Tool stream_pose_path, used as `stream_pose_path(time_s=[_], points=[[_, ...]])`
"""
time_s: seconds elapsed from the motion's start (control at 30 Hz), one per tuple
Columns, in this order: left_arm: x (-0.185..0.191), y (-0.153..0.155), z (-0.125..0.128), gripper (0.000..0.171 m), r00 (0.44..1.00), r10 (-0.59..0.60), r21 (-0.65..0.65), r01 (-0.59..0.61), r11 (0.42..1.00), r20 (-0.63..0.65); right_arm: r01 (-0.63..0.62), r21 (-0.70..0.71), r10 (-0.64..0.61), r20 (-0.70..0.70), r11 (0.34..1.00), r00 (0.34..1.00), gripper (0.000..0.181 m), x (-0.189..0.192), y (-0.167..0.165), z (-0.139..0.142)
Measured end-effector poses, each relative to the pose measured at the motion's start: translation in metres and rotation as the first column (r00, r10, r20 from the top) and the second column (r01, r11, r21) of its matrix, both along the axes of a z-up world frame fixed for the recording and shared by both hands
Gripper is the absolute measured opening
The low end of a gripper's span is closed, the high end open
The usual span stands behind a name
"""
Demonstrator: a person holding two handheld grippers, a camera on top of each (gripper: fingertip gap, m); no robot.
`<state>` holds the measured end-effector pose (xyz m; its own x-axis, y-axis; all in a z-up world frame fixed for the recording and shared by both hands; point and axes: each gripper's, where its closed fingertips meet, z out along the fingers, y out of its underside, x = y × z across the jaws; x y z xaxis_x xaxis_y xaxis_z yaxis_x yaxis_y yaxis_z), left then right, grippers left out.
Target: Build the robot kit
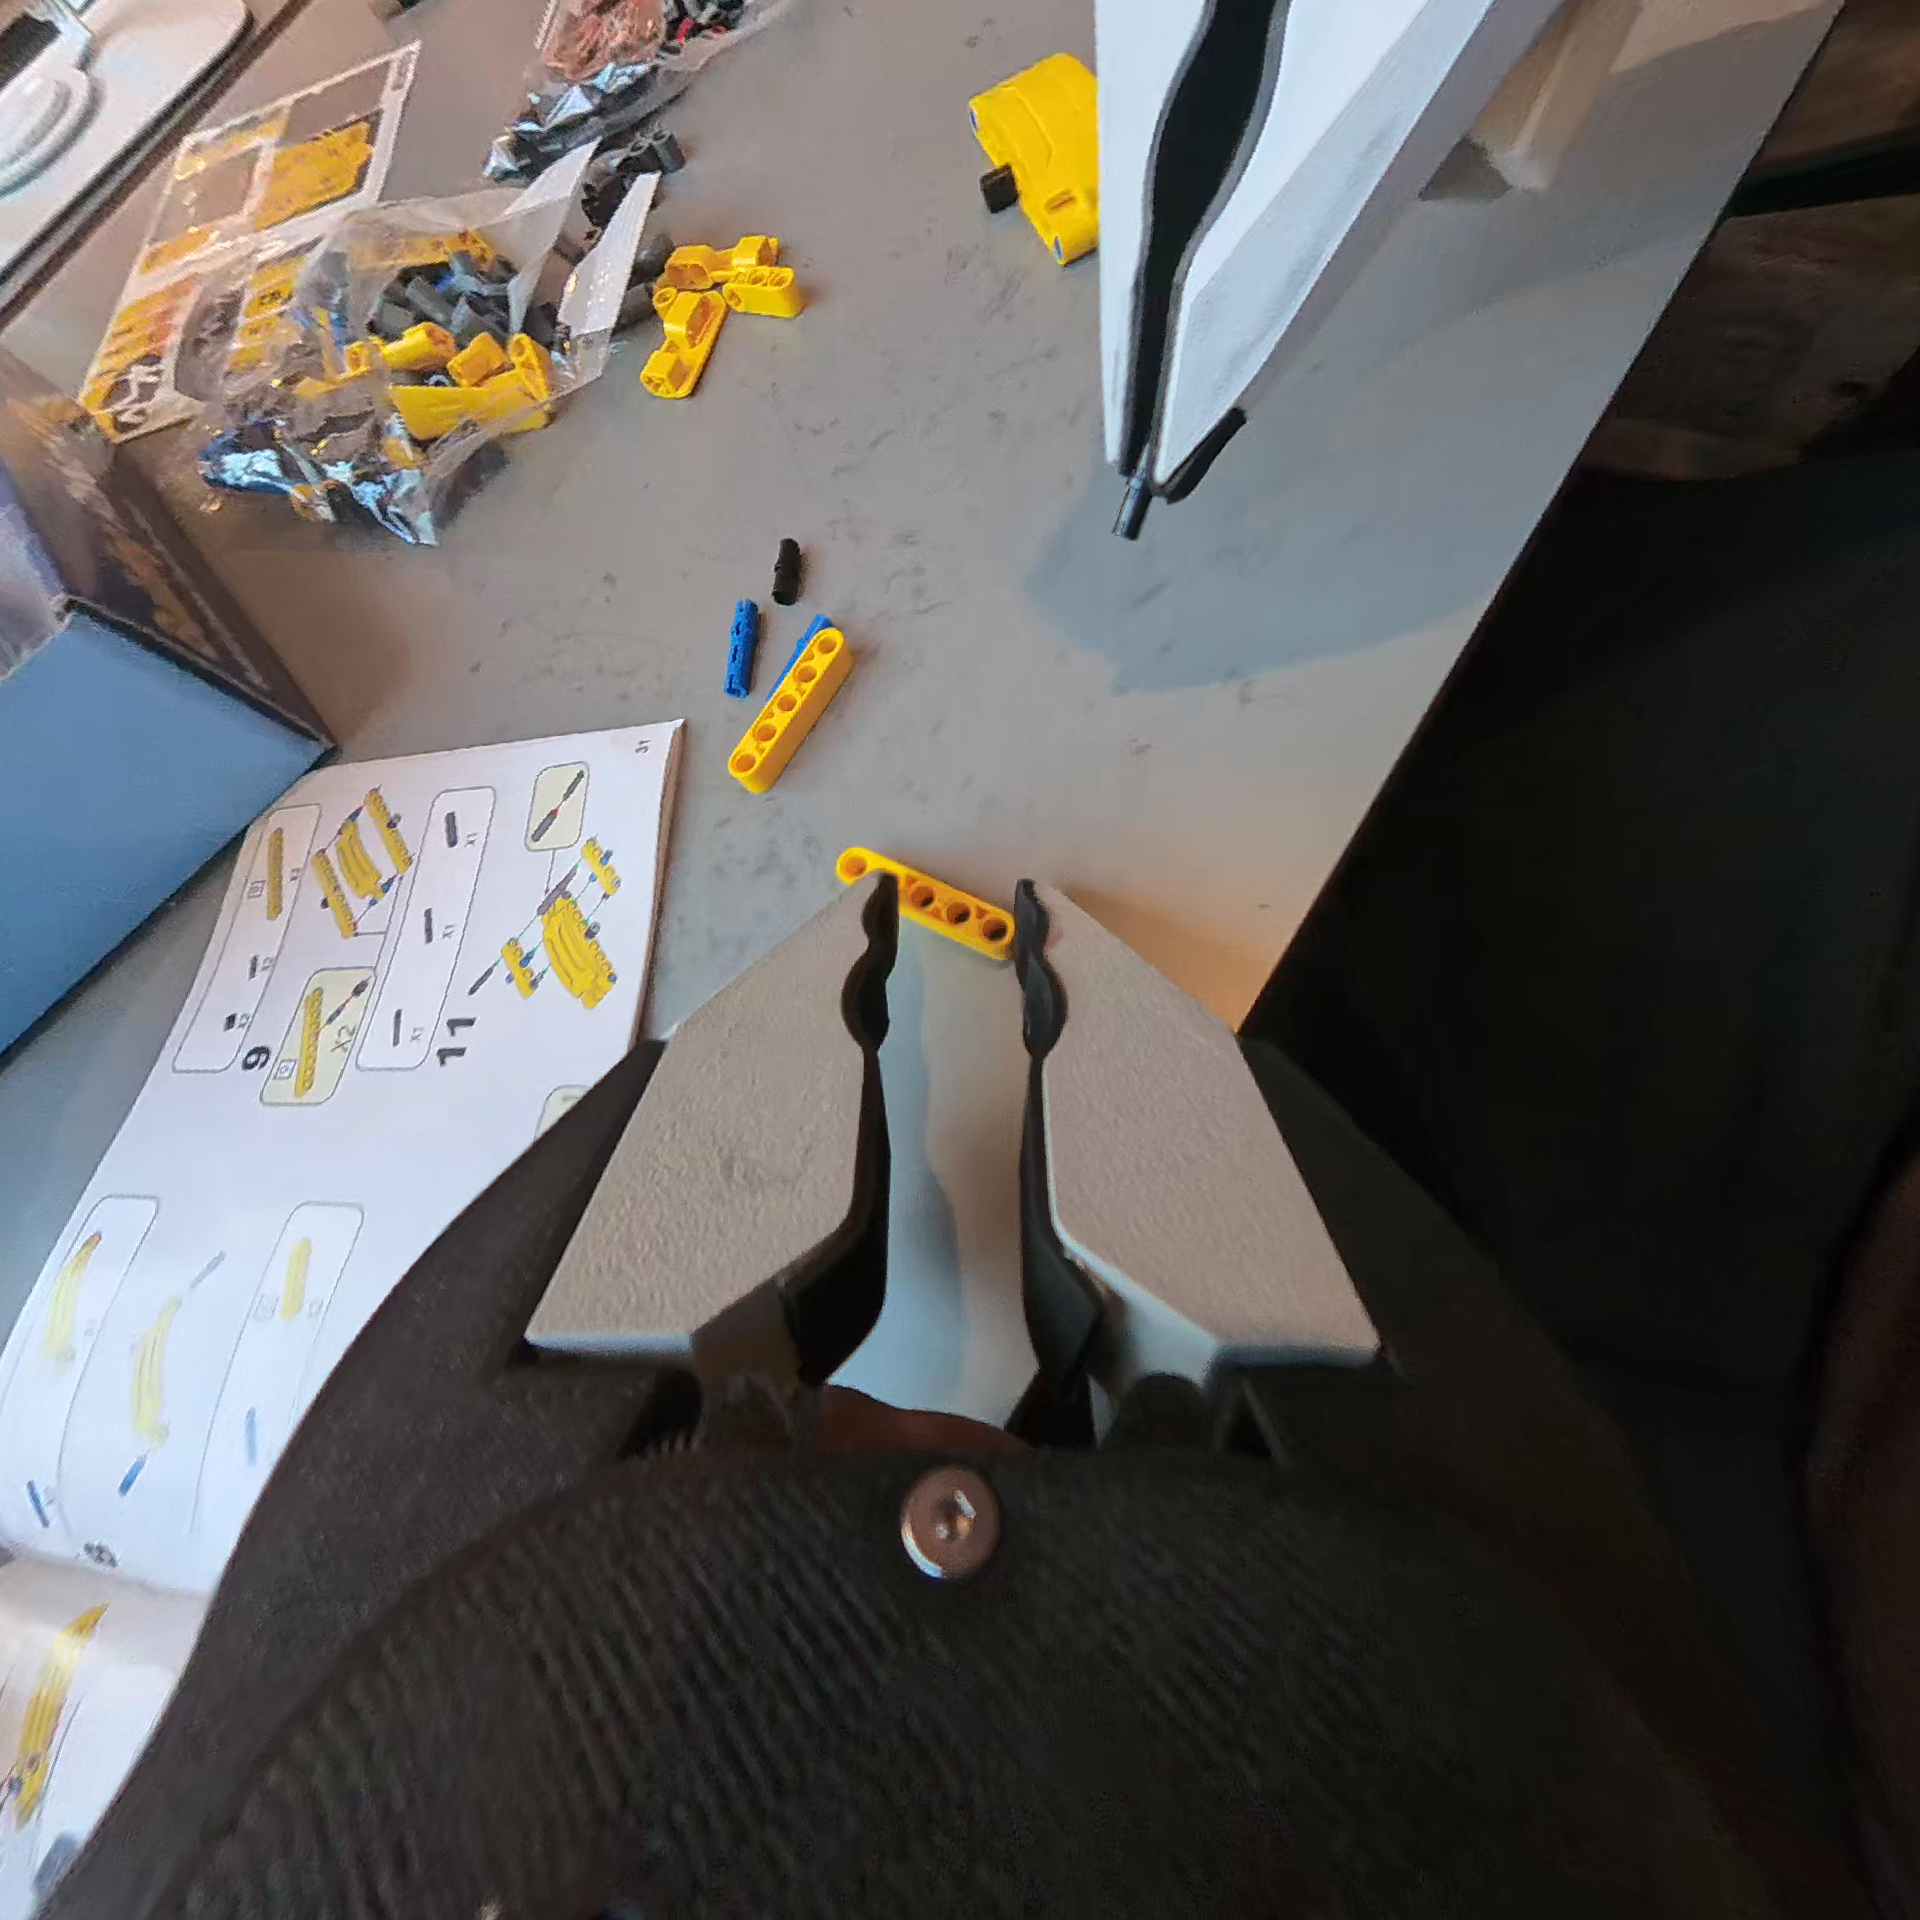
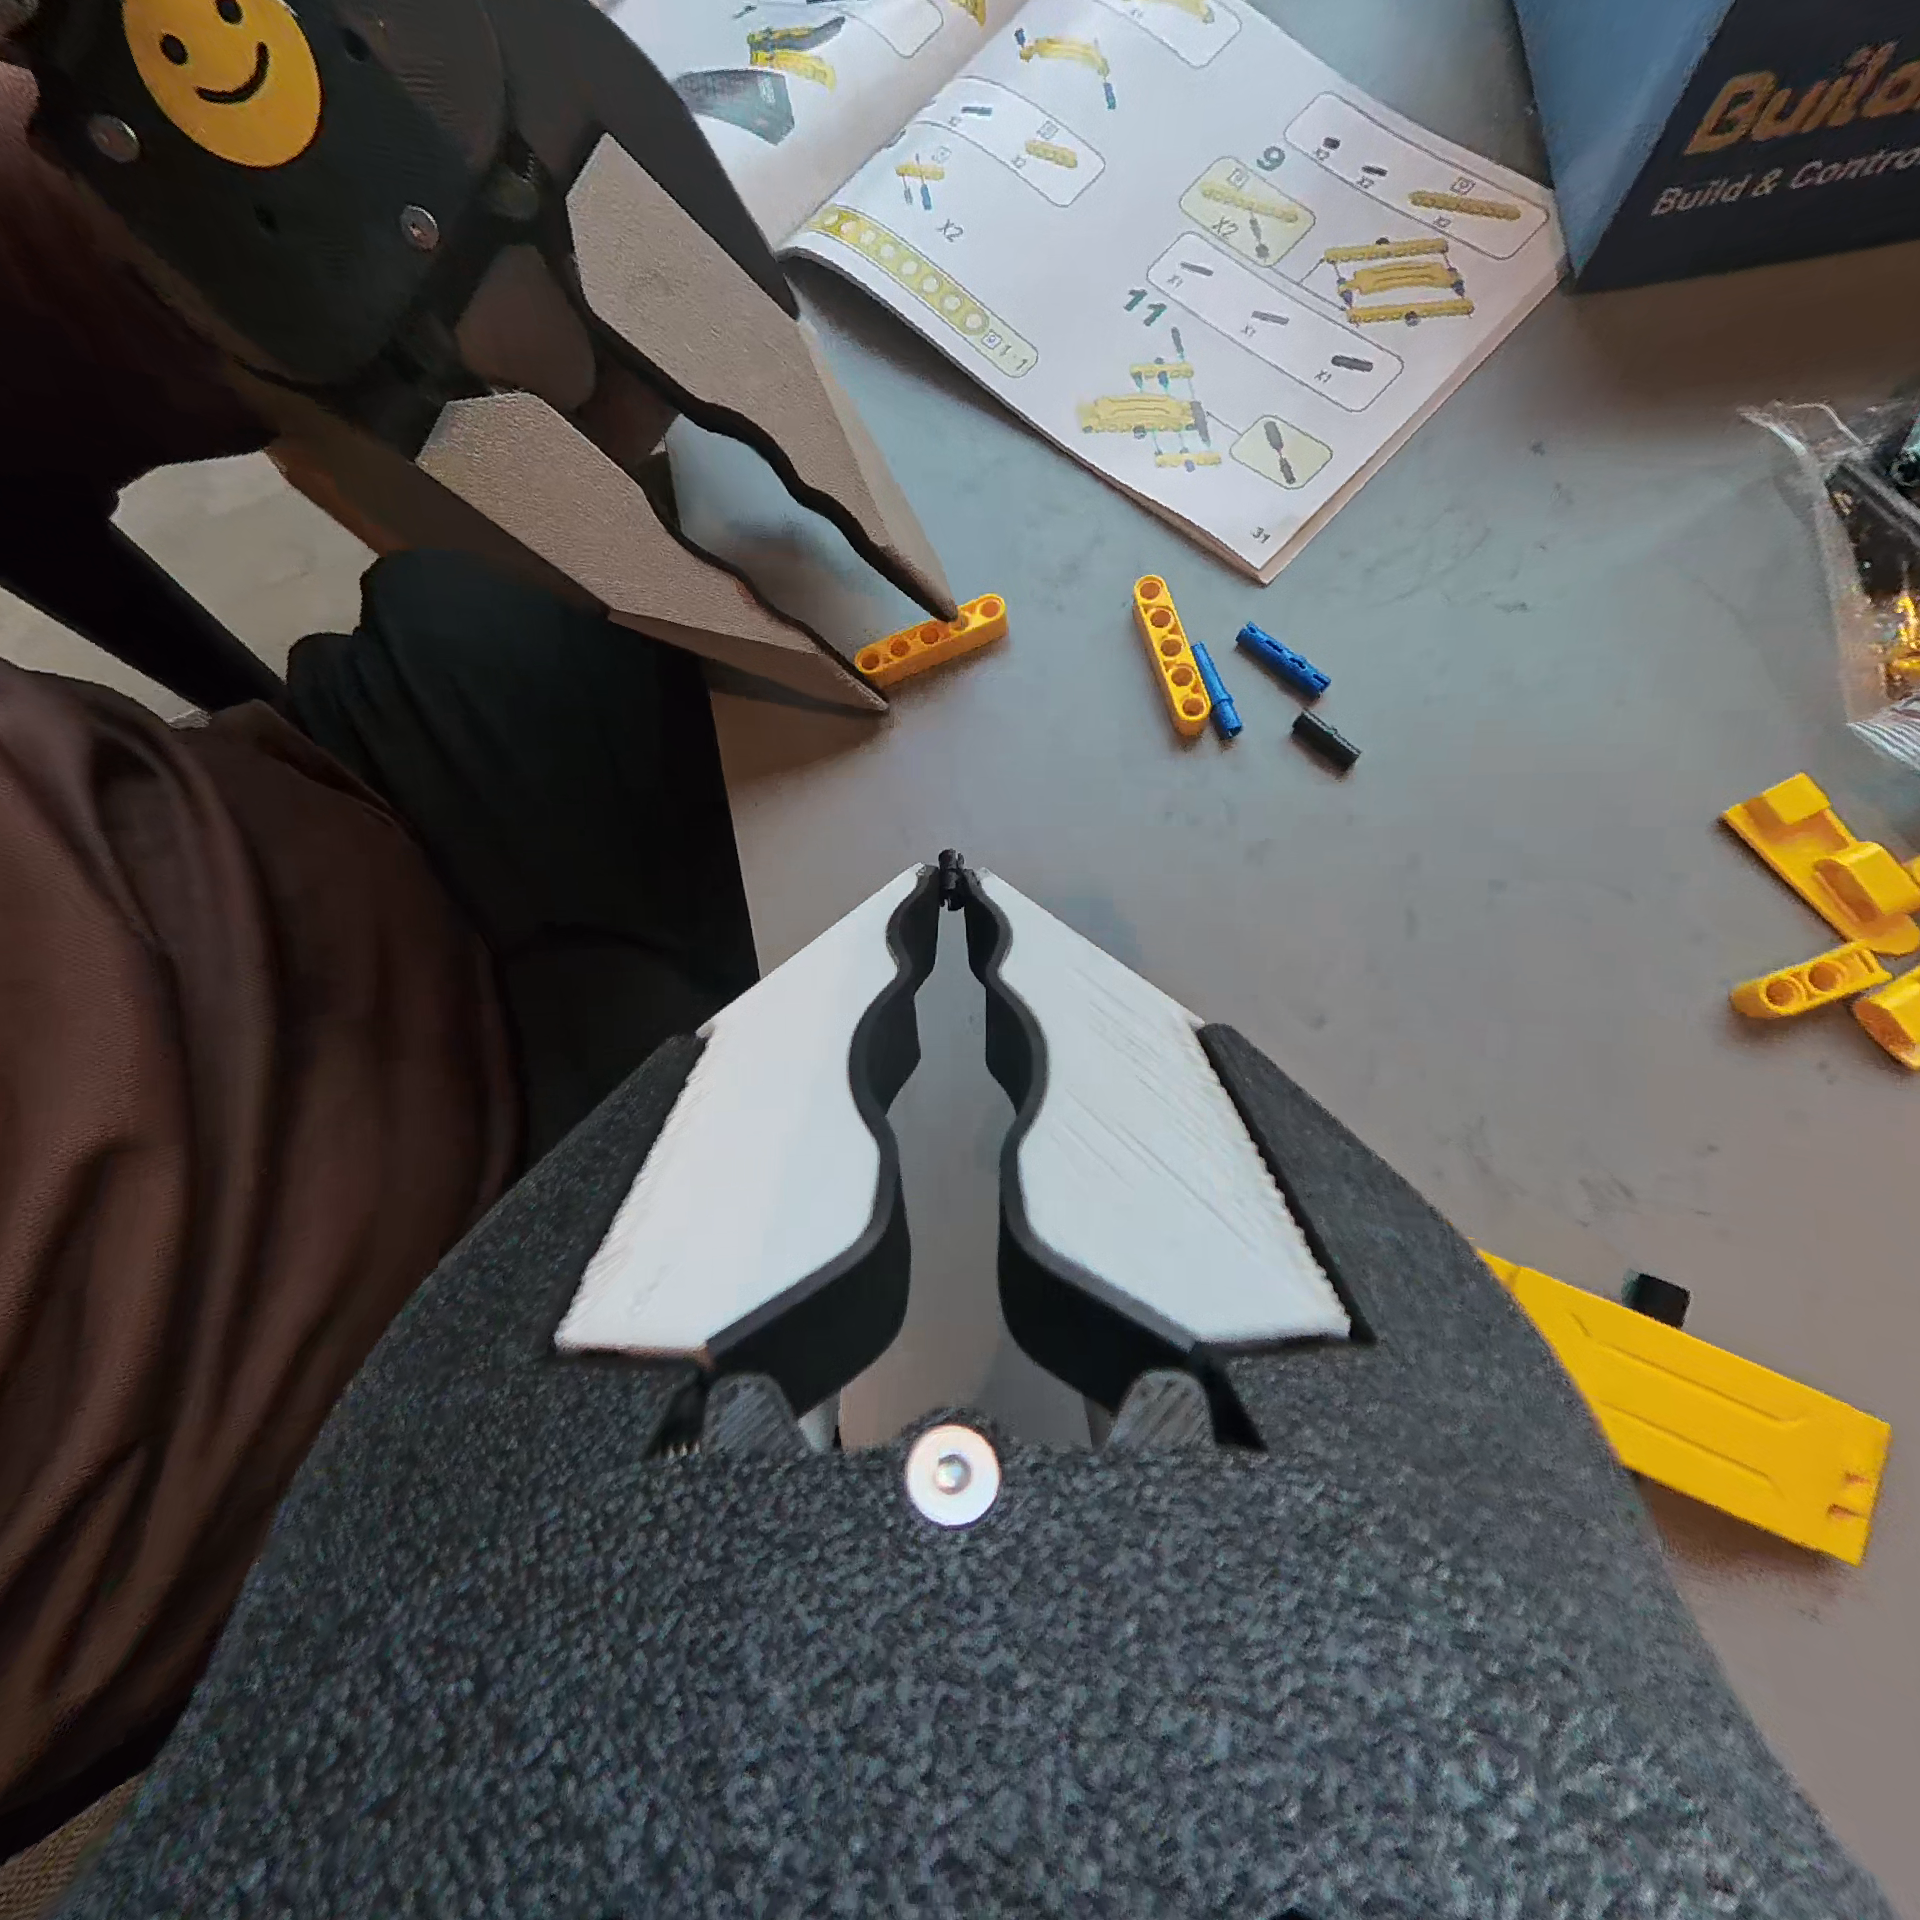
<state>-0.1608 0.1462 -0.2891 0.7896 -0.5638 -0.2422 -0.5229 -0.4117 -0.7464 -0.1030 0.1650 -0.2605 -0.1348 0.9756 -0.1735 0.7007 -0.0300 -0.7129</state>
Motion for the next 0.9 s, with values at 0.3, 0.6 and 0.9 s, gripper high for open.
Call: stream_pose_path(time_s=[0.3,0.6,0.9], points=[[-0.012,-0.008,0.002,0.025,0.997,0.051,-0.03,-0.049,0.998,0.054,-0.02,0.006,0.02,-0.002,1.0,1.0,0.004,-0.017,-0.004,-0.001],[-0.007,0.01,-0.004,0.005,0.996,0.066,-0.068,-0.063,0.996,0.051,-0.014,0.024,0.014,0.012,1.0,1.0,0.004,-0.017,-0.005,-0.004],[0.021,-0.001,-0.004,0.005,0.989,-0.148,-0.078,0.149,0.986,0.02,-0.039,0.043,0.038,0.024,0.998,0.999,0.004,-0.014,-0.014,-0.007]])
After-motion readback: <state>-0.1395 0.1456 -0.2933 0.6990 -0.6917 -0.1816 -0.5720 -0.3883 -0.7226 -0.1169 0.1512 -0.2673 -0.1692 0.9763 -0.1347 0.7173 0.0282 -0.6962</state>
